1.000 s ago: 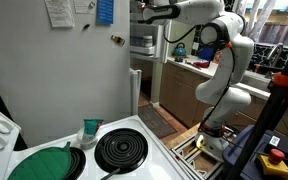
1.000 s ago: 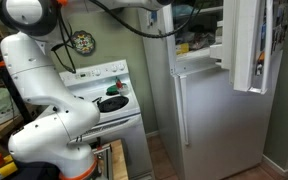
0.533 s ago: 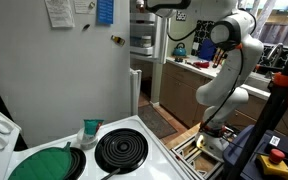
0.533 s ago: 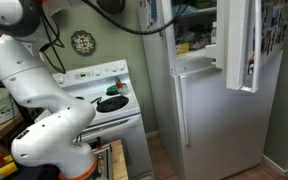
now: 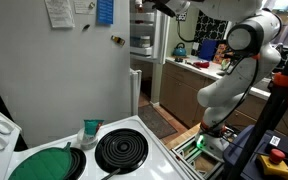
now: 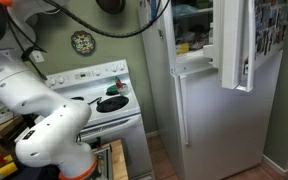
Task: Put the sauce bottle inside the fridge
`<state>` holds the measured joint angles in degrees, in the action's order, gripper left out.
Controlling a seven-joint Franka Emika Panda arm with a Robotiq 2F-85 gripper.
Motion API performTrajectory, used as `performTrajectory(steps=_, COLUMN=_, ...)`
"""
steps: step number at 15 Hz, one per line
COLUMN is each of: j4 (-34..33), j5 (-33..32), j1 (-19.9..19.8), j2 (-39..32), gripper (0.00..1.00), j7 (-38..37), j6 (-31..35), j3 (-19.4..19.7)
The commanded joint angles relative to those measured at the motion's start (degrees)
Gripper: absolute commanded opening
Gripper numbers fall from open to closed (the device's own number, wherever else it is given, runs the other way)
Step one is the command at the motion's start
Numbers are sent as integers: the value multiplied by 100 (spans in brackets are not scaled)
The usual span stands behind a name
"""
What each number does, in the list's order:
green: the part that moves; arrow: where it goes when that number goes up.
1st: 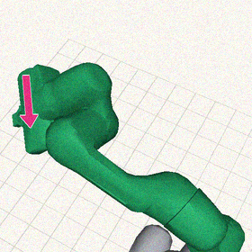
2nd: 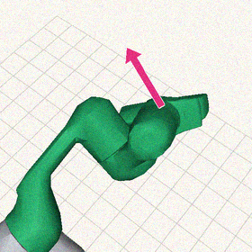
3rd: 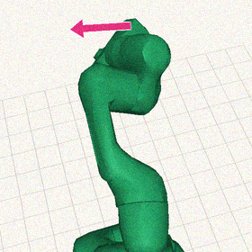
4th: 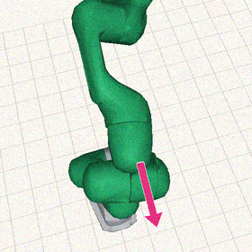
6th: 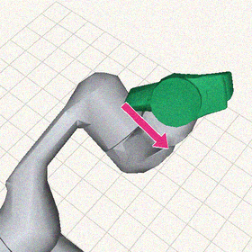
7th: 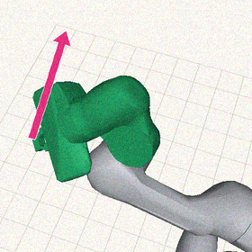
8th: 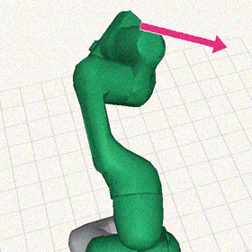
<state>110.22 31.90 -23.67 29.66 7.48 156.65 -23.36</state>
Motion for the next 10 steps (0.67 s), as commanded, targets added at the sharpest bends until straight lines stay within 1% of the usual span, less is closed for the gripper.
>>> performTrajectory(steps=1, j4=895, j5=-695, j1=1223, j2=572, gripper=100, j7=-130, j6=-228, j3=1007)
performTrajectory(steps=2, j4=1042, j5=-858, j1=1387, j2=708, gripper=100, j7=-127, j6=-310, j3=1154)
performTrajectory(steps=5, j4=1428, j5=-1333, j1=2119, j2=1002, gripper=100, j7=-9, j6=-401, j3=1755)
performTrajectory(steps=7, j4=1586, j5=-1533, j1=2470, j2=1161, gripper=100, j7=44, j6=-480, j3=2048)
performTrajectory(steps=10, j4=1736, j5=-1744, j1=2782, j2=1406, gripper=100, j7=107, j6=-637, j3=2329)
